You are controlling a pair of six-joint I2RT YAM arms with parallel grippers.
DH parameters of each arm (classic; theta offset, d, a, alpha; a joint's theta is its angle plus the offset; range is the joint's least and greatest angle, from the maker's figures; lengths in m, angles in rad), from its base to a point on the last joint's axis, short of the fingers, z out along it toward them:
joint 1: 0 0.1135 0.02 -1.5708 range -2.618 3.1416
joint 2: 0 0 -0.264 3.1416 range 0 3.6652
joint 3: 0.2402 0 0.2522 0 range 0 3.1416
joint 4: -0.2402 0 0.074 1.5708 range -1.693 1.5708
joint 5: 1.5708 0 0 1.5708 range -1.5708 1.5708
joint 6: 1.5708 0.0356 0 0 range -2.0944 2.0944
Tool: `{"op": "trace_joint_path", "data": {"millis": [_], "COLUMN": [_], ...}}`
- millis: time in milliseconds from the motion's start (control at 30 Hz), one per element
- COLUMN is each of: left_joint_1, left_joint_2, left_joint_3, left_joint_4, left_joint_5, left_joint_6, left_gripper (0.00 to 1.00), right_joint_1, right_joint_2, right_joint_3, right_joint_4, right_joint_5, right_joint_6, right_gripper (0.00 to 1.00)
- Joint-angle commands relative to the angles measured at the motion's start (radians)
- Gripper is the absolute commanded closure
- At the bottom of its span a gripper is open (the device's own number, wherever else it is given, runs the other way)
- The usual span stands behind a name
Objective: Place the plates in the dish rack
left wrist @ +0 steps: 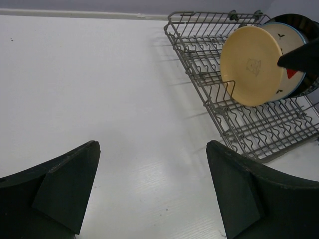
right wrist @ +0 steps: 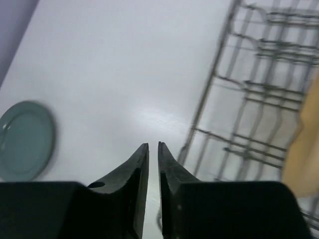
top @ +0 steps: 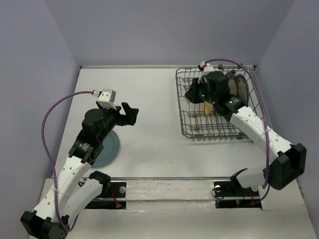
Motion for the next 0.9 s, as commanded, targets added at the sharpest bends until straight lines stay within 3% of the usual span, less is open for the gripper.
{"op": "trace_joint_path", "data": {"millis": [0,100,233,333,533,867], "left_joint_1": [0.012,0.015,0.016,0.015,0.016,0.024], "left_joint_2": [-0.028,-0.071,-0.144,-0.198,-0.217,-0.177], "left_joint_3": [0.014,0.042,0.047,0.016,-0.053,-0.05], "left_joint_4": [0.042,0.027,0.029,0.042,0.068,0.068], "left_joint_5": [-0.121,-0.235,-0.357,-0.447,-0.451,-0.396], "left_joint_6": [-0.001,-0.007,0.003,0.016,0.016,0.016], "left_gripper": [0.01,0.01,0.01,0.01,0.01,0.01], "right_joint_1": [0.179,0.29,0.378,0.424,0.456,0.54], "right_joint_2": [0.129,0.287,0.468,0.618,0.835,1.11], "right_joint_3": [-0.065,-0.007,0.077,0.13,0.179,0.347], "right_joint_4": [0.248,0.393,0.51,0.584,0.777,0.848], "right_joint_5": [-0.335,-0.375,-0.387,-0.413,-0.497,-0.562], "right_joint_6": [0.145,0.213,0.312,0.372,0.587,0.73], "right_gripper": [0.85,0.8,0.53,0.4,0.38,0.38]}}
